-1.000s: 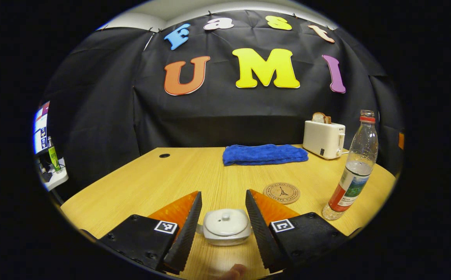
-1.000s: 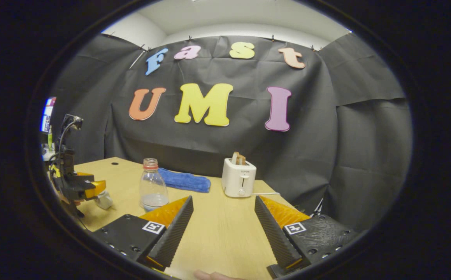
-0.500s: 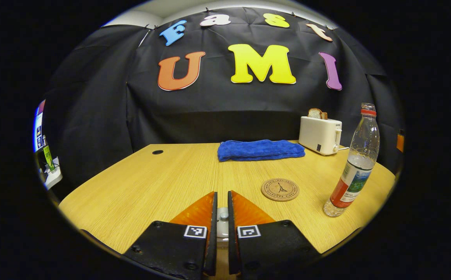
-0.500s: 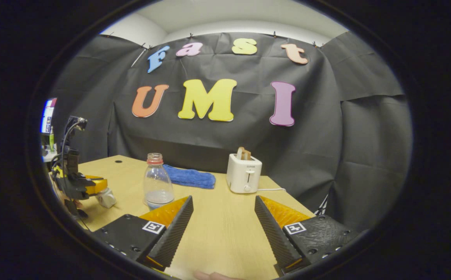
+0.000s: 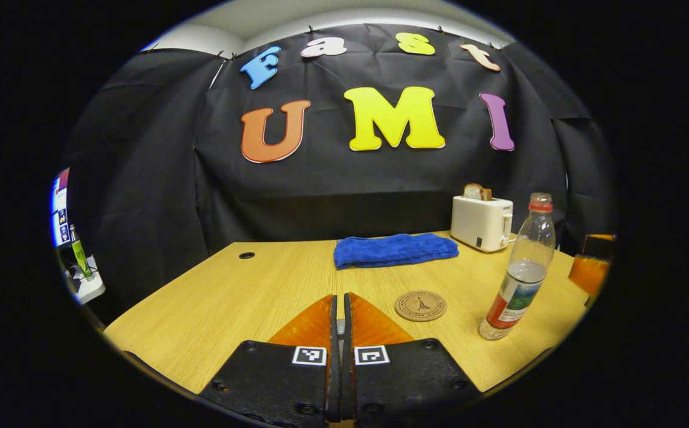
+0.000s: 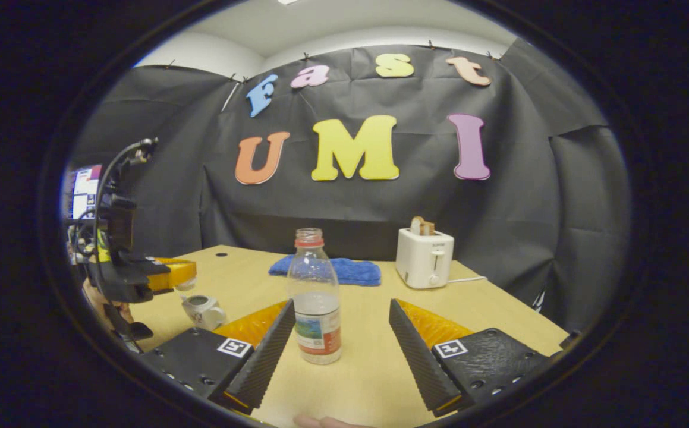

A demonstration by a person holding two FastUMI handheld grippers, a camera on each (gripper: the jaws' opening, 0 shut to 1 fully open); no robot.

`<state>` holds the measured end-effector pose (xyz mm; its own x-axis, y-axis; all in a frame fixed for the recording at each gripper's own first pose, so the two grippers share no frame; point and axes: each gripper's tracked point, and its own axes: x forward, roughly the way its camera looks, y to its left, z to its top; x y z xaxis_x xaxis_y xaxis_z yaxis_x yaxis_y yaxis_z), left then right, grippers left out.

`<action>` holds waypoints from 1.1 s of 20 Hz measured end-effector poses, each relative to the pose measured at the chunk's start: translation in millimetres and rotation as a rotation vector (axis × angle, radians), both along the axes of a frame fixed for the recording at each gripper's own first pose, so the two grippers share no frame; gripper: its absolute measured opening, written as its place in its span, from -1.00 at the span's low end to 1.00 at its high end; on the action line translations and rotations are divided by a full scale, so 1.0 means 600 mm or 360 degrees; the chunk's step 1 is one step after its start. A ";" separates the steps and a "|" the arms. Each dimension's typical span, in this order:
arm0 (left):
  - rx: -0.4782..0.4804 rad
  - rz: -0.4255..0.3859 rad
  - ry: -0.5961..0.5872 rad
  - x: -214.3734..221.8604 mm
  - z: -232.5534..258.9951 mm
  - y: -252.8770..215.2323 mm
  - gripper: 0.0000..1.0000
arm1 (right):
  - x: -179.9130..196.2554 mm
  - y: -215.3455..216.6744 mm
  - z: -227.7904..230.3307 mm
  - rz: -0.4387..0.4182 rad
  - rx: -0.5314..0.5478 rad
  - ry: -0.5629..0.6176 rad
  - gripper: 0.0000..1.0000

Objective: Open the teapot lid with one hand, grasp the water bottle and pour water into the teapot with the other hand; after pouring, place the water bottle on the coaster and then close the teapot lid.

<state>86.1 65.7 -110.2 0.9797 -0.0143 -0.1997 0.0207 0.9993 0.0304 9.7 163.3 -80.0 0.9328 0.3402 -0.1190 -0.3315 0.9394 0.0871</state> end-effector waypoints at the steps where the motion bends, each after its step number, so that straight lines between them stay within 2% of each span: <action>1: -0.0008 0.0000 -0.0008 -0.009 0.012 0.004 -0.94 | 0.004 0.015 -0.004 0.0012 -0.0002 0.0006 0.91; 3: -0.0018 0.0004 -0.0035 -0.023 0.040 0.014 -0.94 | 0.020 0.032 -0.017 0.0001 0.0001 0.0019 0.96; 6: -0.0057 -0.0003 -0.0081 -0.044 0.077 0.025 -0.94 | 0.049 0.053 -0.044 -0.0011 0.0008 0.0076 0.91; 9: -0.0063 -0.0013 -0.0095 -0.055 0.089 0.032 -0.94 | 0.076 0.084 -0.075 0.0051 0.0022 0.0156 0.94; 13: -0.0051 -0.0040 -0.0078 -0.057 0.085 0.028 -0.94 | 0.103 0.084 -0.074 0.0011 -0.0032 0.0124 0.94; 15: -0.0052 -0.0038 -0.0065 -0.057 0.082 0.030 -0.94 | 0.108 0.079 -0.070 -0.0018 -0.0058 0.0107 0.84; 16: -0.0051 -0.0040 -0.0063 -0.058 0.082 0.030 -0.94 | 0.105 0.077 -0.070 -0.0016 -0.0065 0.0115 0.51; 19: -0.0049 -0.0044 -0.0071 -0.062 0.088 0.037 -0.94 | 0.094 0.073 -0.058 -0.0023 -0.0089 0.0095 0.48; 22: -0.0068 -0.0055 -0.0092 -0.069 0.100 0.043 -0.94 | 0.087 0.074 -0.044 -0.0019 -0.0264 0.0075 0.48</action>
